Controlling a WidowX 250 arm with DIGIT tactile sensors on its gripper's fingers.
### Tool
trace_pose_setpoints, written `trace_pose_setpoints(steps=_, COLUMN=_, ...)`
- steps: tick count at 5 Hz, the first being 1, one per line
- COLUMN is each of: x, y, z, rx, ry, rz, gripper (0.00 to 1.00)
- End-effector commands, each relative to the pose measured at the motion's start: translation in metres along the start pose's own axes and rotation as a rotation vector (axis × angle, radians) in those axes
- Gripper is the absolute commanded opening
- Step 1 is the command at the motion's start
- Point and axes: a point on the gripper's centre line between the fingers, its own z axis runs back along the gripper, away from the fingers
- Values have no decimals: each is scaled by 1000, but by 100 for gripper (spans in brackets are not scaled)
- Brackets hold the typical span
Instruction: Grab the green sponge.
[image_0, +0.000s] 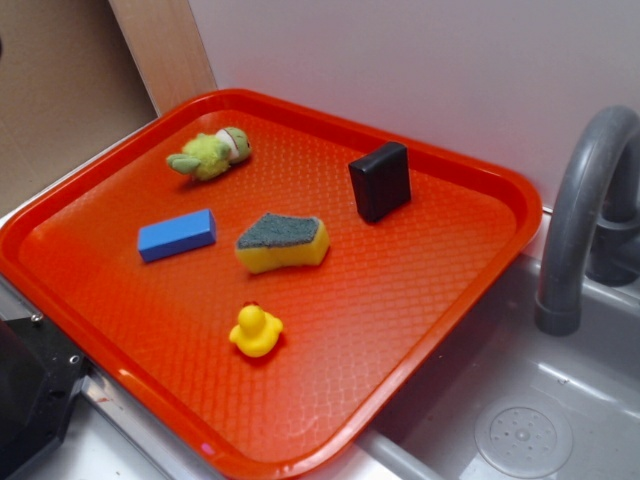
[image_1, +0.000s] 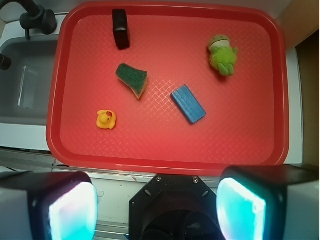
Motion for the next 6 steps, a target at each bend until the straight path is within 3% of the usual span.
trace_pose_setpoints(steps=1, x=0, y=0, z=0, rx=0, ry=0, rz=0, gripper=100)
trace_pose_setpoints(steps=3, x=81, y=-7, z=-13, rx=46, ry=-9, rz=-81, gripper=100)
trace_pose_setpoints(steps=4, x=121, y=-17, z=-25, rx=90, ry=-1, rz=-243, gripper=100)
trace_pose_setpoints(steps=5, x=144, y=-31, z=-50, rx=126, ry=8, rz=-500, gripper=100)
trace_pose_setpoints(steps=6, x=141, y=-43, z=-74, rx=162, ry=14, rz=-757, gripper=100)
